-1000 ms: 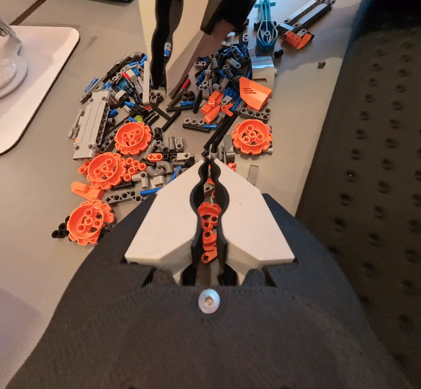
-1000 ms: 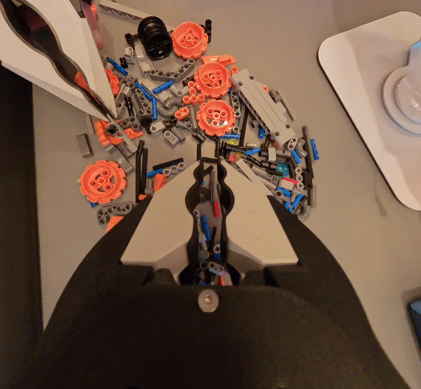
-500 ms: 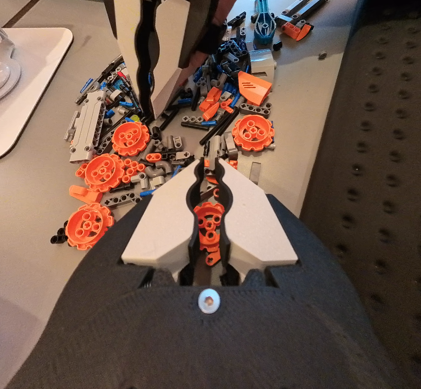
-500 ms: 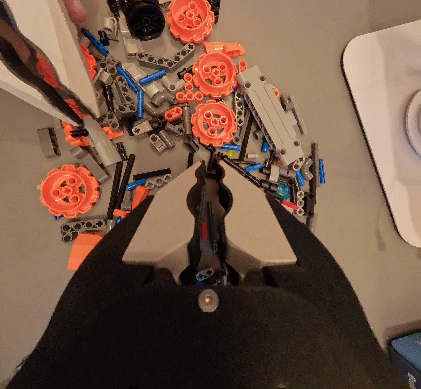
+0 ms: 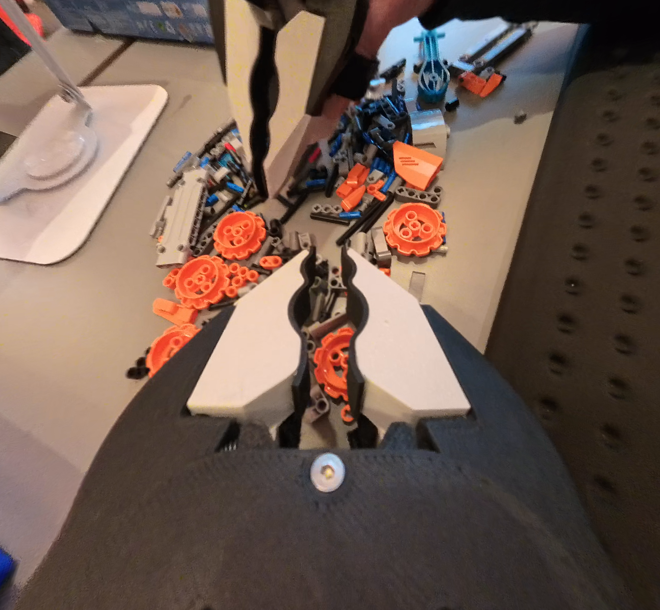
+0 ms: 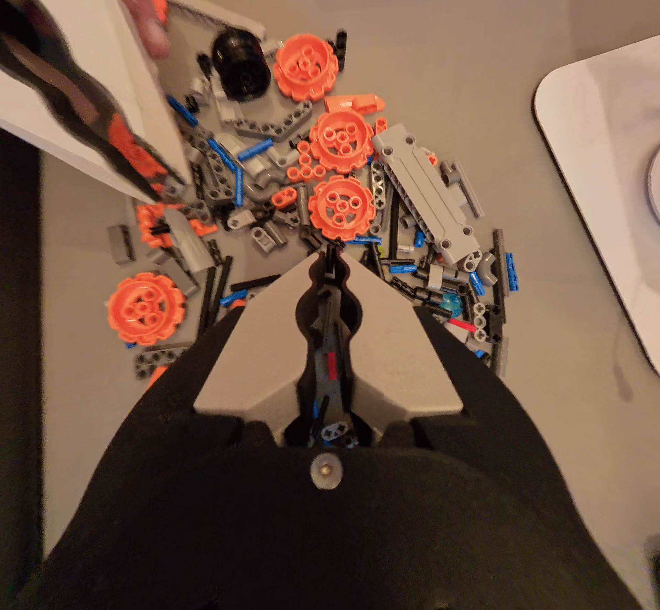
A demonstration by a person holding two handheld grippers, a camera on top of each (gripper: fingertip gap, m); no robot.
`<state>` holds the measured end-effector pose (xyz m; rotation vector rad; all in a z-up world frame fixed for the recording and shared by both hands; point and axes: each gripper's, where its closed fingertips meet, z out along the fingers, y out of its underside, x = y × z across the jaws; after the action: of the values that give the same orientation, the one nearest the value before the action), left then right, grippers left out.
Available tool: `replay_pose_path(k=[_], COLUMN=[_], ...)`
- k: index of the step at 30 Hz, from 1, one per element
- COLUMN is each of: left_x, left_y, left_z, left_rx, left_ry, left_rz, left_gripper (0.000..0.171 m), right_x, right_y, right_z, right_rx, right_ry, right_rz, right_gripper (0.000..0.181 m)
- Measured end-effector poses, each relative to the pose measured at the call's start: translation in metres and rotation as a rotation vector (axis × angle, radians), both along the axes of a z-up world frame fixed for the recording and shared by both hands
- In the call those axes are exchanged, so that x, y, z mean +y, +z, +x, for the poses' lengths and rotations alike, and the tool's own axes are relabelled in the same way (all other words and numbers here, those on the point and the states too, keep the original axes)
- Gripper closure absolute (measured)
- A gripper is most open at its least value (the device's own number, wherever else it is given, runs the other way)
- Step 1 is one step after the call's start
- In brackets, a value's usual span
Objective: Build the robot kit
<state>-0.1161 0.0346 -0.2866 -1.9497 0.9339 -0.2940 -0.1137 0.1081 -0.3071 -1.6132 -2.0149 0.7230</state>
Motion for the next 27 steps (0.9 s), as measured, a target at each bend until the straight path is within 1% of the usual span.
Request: replay_pose_path(k=[2, 5, 8, 10, 14, 18, 23, 27], left_x=[0.006, 0.011, 0.013, 0.014, 0.013, 0.013, 0.013, 0.015], left_y=[0.013, 0.029, 0.036, 0.039, 0.046, 0.050, 0.046, 0.045], left_z=[-0.002, 0.002, 0.012, 0.018, 0.022, 0.023, 0.023, 0.020], left_rx=[0.011, 0.082, 0.166, 0.230, 0.292, 0.357, 0.434, 0.489], left_ry=[0.019, 0.008, -0.028, -0.040, -0.045, -0.040, -0.044, -0.024], left_rz=[0.071, 0.180, 0.269, 0.333, 0.415, 0.478, 0.510, 0.521], left_gripper=[0.155, 0.152, 0.151, 0.155, 0.169, 0.169, 0.168, 0.170], right_x=[-0.016, -0.042, -0.059, -0.066, -0.070, -0.070, -0.070, -0.068], right_y=[0.021, 0.048, 0.063, 0.067, 0.071, 0.074, 0.071, 0.070], right_z=[0.001, 0.009, 0.014, 0.015, 0.017, 0.018, 0.017, 0.015], right_rx=[0.071, 0.141, 0.171, 0.173, 0.172, 0.175, 0.150, 0.148], right_ry=[0.029, 0.093, 0.142, 0.165, 0.176, 0.171, 0.149, 0.115], right_rz=[-0.141, -0.336, -0.476, -0.538, -0.604, -0.634, -0.659, -0.661], right_gripper=[0.179, 0.179, 0.179, 0.179, 0.179, 0.179, 0.179, 0.179])
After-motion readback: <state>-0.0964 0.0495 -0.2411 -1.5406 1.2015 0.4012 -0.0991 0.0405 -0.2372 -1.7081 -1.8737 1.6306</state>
